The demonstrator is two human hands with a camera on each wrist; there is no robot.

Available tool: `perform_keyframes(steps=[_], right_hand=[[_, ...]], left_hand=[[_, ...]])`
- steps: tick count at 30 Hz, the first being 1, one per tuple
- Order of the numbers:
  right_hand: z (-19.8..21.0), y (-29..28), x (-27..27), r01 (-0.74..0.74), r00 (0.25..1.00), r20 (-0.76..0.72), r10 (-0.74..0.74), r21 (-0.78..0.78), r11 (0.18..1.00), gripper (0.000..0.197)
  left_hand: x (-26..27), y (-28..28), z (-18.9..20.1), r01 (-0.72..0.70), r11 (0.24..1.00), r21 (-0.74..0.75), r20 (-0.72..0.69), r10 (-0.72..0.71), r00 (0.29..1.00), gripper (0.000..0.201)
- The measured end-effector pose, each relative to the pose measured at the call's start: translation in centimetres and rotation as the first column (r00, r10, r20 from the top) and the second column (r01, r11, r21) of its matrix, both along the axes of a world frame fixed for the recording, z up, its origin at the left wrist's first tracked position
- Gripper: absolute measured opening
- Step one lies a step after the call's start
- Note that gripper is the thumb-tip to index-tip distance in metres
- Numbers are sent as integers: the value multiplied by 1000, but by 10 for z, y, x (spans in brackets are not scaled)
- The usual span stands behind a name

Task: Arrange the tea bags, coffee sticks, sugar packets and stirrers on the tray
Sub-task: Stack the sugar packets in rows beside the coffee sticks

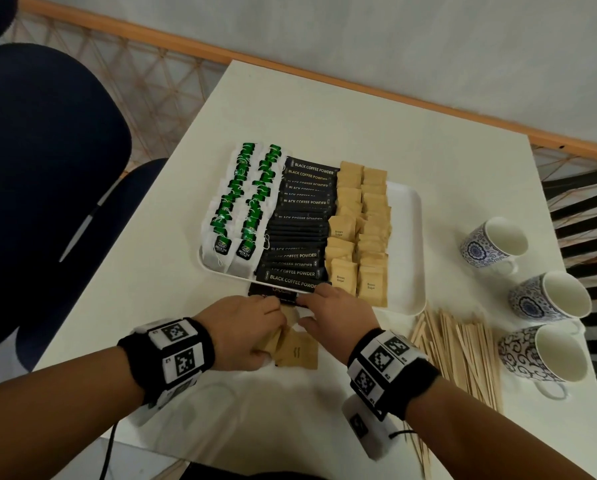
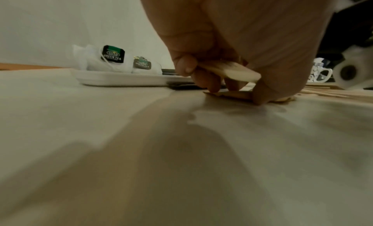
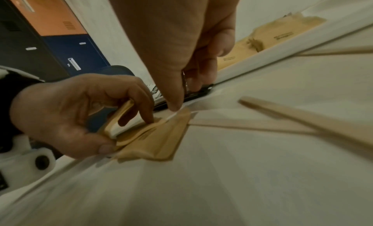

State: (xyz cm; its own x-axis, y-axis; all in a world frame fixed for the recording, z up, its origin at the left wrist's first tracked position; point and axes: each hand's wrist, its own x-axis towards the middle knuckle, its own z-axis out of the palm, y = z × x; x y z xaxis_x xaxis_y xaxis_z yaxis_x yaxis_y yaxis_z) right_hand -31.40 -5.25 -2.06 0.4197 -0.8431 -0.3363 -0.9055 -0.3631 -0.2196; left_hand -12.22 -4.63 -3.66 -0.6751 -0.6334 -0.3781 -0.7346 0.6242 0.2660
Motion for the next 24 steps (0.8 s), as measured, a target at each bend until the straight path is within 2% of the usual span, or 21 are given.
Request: perform_keyframes(steps=[3, 7, 9, 12, 15, 17, 19, 21, 24], right_hand=[[0, -3, 4, -10, 1000, -7, 10, -37, 999, 35], [0, -4, 7, -13, 999, -37, 11, -55, 998, 34], [0, -4, 7, -20, 999, -48, 16, -69, 997, 34], [-5, -6, 8, -28, 999, -42, 23, -113, 993, 29], [-1, -4, 11, -35, 998, -62, 26, -149, 988, 9], [-1, -6, 10, -64, 995, -81, 49, -198, 978, 11], [3, -9, 8, -13, 1000, -6, 13, -174, 985, 8], [11, -15, 2, 42, 995, 88, -35, -68, 997, 20], [25, -23, -4, 116, 959, 242, -146, 134, 984, 22]], left_hand=[[-1, 0, -1, 29, 999, -30, -11, -29, 1000, 51], [1, 1, -3, 42, 999, -20, -93, -43, 995, 64], [6, 4, -5, 61, 996, -69, -136, -70, 988, 59], [14, 4, -6, 1, 982, -189, -224, -44, 974, 44], [22, -3, -1, -146, 965, -219, -349, 62, 935, 33], [28, -10, 0, -233, 950, -208, -366, 146, 919, 36], [33, -18, 3, -305, 936, -174, -359, 228, 905, 40], [34, -23, 9, -366, 927, -80, -338, 321, 885, 33], [29, -30, 19, -453, 886, 97, -346, 457, 819, 21]])
